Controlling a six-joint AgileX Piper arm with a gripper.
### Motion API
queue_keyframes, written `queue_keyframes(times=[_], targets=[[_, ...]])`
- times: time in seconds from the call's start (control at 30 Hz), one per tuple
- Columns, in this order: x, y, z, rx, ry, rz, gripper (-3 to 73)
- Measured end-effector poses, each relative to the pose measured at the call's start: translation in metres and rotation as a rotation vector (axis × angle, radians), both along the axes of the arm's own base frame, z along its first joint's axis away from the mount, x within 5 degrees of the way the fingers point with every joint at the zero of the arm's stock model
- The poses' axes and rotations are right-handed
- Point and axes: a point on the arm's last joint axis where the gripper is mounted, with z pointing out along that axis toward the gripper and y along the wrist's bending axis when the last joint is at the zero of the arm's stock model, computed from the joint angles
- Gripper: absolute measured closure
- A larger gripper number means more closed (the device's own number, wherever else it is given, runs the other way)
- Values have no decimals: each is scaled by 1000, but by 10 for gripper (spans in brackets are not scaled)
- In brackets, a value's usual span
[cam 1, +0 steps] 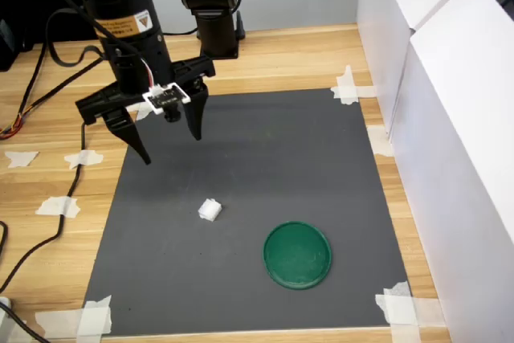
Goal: Grasp a white terminal and put it on the green lid.
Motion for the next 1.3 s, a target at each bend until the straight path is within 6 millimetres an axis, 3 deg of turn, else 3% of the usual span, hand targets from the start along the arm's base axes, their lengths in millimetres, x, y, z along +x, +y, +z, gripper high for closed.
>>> queue_keyframes(times=[0.17, 0.43, 0.63, 0.8, 1.3], targets=[[8, 16, -10, 20, -1, 5, -18], [19, 16, -29, 21, 20, -10, -5], [30, 16, -56, 14, 76, 5, -5], [35, 25, -66, 4, 73, 47, -5], [27, 22, -105, -67, 115, 43, -5]])
